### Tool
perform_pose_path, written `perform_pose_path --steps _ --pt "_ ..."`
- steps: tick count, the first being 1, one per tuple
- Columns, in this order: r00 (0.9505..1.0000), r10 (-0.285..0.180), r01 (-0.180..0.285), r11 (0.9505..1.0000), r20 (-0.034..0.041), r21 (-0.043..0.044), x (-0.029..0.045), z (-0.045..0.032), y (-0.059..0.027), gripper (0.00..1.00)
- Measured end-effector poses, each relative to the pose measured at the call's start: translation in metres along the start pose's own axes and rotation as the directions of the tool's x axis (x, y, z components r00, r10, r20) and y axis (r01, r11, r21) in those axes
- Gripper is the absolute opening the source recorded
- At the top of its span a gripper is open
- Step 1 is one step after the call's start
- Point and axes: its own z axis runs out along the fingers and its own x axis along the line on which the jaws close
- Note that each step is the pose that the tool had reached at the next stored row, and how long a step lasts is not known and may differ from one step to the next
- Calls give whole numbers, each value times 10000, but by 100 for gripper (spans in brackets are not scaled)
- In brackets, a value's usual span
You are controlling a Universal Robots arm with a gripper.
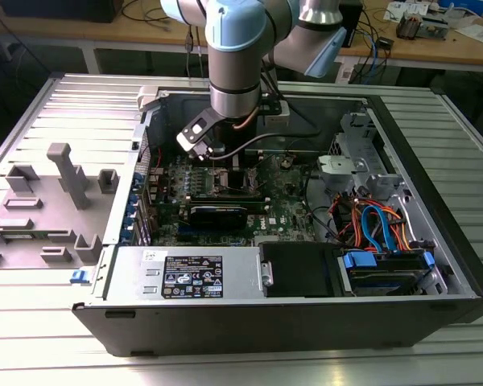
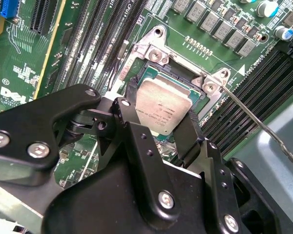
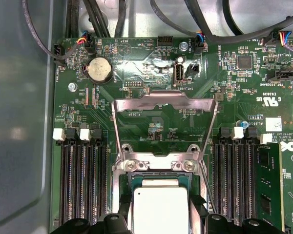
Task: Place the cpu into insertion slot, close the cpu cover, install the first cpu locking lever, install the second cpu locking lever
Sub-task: 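Place the cpu into insertion slot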
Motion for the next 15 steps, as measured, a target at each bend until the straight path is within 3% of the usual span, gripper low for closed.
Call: perform_pose_path --steps 6,8,9,12,15 --pt "10000 -4 4 10000 0 -4 0 1 2 54" --pt "10000 -3 3 10000 -15 -13 3 7 4 55" --pt "10000 -4 4 10000 -12 -10 3 7 4 61" --pt "10000 -3 3 10000 -4 -4 2 3 3 61" --pt "10000 -1 1 10000 -7 24 2 -63 6 61"
